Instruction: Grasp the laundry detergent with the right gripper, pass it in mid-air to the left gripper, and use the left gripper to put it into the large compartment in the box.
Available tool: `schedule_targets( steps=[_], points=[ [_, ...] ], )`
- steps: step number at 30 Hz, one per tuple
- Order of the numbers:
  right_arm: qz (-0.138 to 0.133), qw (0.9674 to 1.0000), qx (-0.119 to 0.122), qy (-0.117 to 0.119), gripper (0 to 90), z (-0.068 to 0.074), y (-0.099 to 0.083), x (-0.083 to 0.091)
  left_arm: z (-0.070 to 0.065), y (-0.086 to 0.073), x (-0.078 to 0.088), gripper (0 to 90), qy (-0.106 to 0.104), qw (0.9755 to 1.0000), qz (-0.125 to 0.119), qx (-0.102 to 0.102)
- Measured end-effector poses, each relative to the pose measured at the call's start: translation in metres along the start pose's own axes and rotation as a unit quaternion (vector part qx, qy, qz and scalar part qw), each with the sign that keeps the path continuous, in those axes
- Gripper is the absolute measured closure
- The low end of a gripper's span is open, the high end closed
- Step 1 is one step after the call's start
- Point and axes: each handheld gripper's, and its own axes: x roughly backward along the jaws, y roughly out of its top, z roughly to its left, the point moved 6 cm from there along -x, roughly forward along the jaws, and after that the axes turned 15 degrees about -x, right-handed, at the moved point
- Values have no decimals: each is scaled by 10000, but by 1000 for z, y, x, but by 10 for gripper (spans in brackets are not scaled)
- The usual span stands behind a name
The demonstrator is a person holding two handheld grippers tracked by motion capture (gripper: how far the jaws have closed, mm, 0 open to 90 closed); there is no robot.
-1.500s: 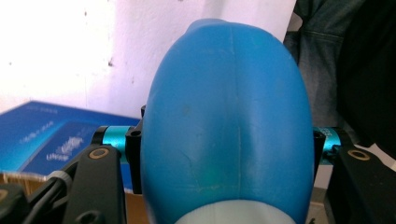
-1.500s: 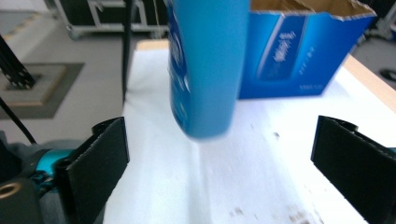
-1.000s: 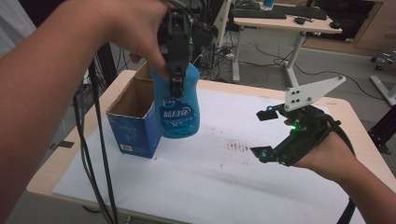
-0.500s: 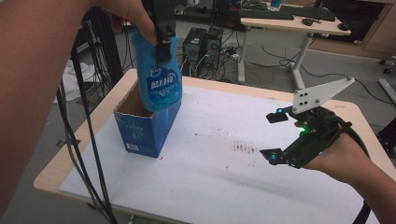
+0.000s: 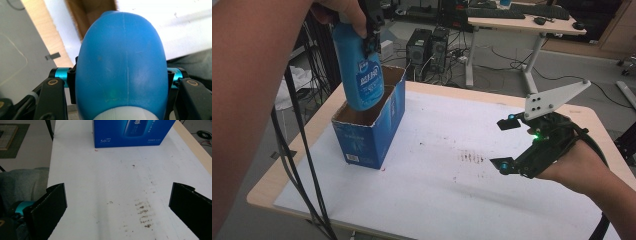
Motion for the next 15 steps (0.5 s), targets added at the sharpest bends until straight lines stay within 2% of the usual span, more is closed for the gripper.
schedule_targets(
  steps=[5,12,15],
  points=[
    [19,10000,-8,-18,7,-2,-1,0,8,0,-8,398,-31,9998,15,181],
    [45,10000,-72,-23,7,-4,-4,-1,15,6,-28,398,-118,9997,122,190],
    [93,9999,-93,-36,7,-5,-7,-2,17,8,-37,398,-159,9997,155,124]
  ],
)
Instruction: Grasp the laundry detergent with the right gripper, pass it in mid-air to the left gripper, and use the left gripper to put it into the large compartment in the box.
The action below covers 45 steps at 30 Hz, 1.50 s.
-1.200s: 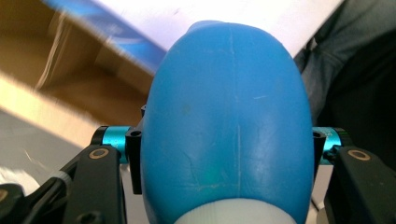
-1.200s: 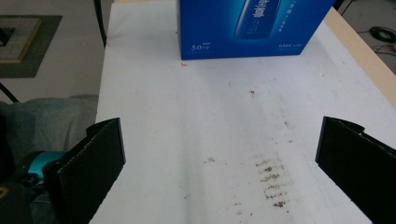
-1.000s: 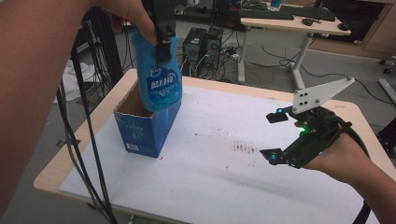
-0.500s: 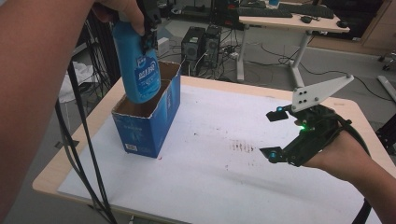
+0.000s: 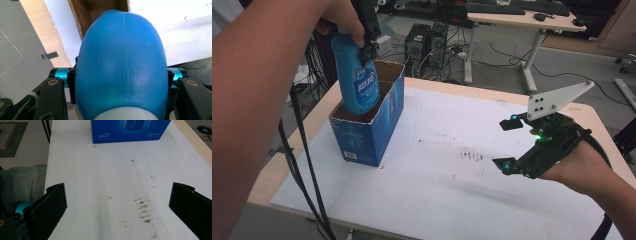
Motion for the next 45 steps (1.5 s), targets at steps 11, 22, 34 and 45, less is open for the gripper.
schedule_targets(
  steps=[11,22,34,45],
  points=[
    [38,10000,-62,4,6,-4,-5,-5,8,6,-36,398,-102,9999,97,-65],
    [28,9999,-142,64,6,-6,-11,-13,11,10,-74,398,-76,9983,76,-566],
    [24,9998,-203,47,7,-8,-16,-15,13,14,-107,398,16,9893,166,-1446],
    [38,9998,-208,30,7,-8,-17,-18,10,15,-131,397,186,9675,189,-2514]
  ],
)
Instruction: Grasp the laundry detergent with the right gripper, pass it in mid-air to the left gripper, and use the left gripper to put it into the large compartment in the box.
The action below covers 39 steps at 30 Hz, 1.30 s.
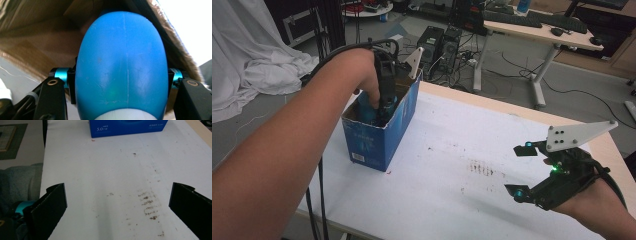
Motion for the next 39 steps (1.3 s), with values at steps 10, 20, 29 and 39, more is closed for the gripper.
schedule_targets(
  steps=[10,20,29,39],
  points=[
    [27,10000,-10,-7,7,-1,0,-1,0,-1,-18,396,13,9987,20,-517],
    [4,10000,-18,-10,7,-1,-1,0,0,2,-22,394,-11,9985,-58,-551],
    [1,10000,-21,-25,7,0,-3,4,0,1,-20,315,-80,9988,-99,-480],
    [3,10000,-12,-25,7,0,-3,4,-1,-4,-12,265,-24,9988,-181,-445]
  ],
)
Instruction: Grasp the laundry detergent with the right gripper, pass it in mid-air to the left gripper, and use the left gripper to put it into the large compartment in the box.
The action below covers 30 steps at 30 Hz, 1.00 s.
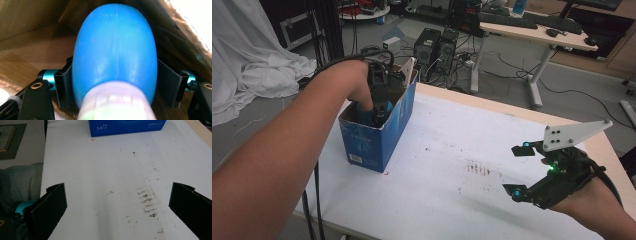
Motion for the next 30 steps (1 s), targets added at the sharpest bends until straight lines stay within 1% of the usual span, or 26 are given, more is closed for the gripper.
schedule_targets(
  steps=[2,3,4,7,8,9,10,13,14,15,16,17,18,20,21,22,23,24,25,26,27,28,30],
  points=[
    [1,10000,-16,4,7,0,0,0,0,-1,4,263,-4,10000,-20,-30],
    [3,10000,-18,4,7,0,0,1,-1,0,6,259,6,10000,-67,-10],
    [5,10000,-14,-2,7,0,0,1,-1,-1,9,255,6,10000,-43,-45],
    [-3,10000,-19,-10,7,0,1,2,-1,-2,16,228,39,10000,-91,9],
    [-3,10000,-19,-10,7,0,1,2,-1,-2,16,221,39,10000,-91,9],
    [-4,10000,-18,-19,7,0,2,2,-2,-2,22,220,60,9999,-92,-51],
    [-5,10000,-8,-23,7,0,2,3,-3,-2,25,219,70,9999,-113,-68],
    [17,10000,-12,-22,7,-1,3,4,-5,-2,34,202,128,9998,-139,-46],
    [32,10000,-8,-30,7,-1,3,4,-5,-3,37,188,169,9998,-94,-77],
    [50,10000,11,-36,7,-1,3,5,-5,-3,39,162,228,9997,-123,-20],
    [67,10000,14,-40,7,-1,3,5,-6,-3,42,149,278,9995,-127,-25],
    [89,9999,13,-44,7,-1,3,5,-6,-3,42,148,278,9995,-127,-25],
    [105,9999,15,-53,7,-1,3,6,-7,-2,48,146,324,9994,-149,-38],
    [130,9999,27,-57,7,-1,4,7,-8,-2,50,133,346,9992,-168,-53],
    [147,9999,44,-70,7,-1,4,7,-11,-1,56,133,347,9992,-187,-111],
    [147,9999,44,-70,7,-1,4,7,-11,-1,56,133,347,9992,-187,-111],
    [166,9998,48,-77,7,-2,5,9,-13,0,59,129,347,9991,-167,-172],
    [166,9998,48,-77,7,-2,5,9,-15,1,61,129,361,9990,-201,-193],
    [207,9997,72,-94,7,-2,7,11,-16,3,63,103,379,9988,-199,-220],
    [207,9997,72,-94,7,-2,7,11,-18,4,66,103,388,9986,-214,-277],
    [314,9994,95,-118,7,-3,9,14,-21,6,69,102,393,9984,-241,-324],
    [354,9992,111,-123,7,-3,9,15,-24,9,73,101,409,9979,-274,-414],
    [514,9986,98,-99,7,-4,11,18,-28,12,77,90,417,9974,-286,-519]
  ],
)
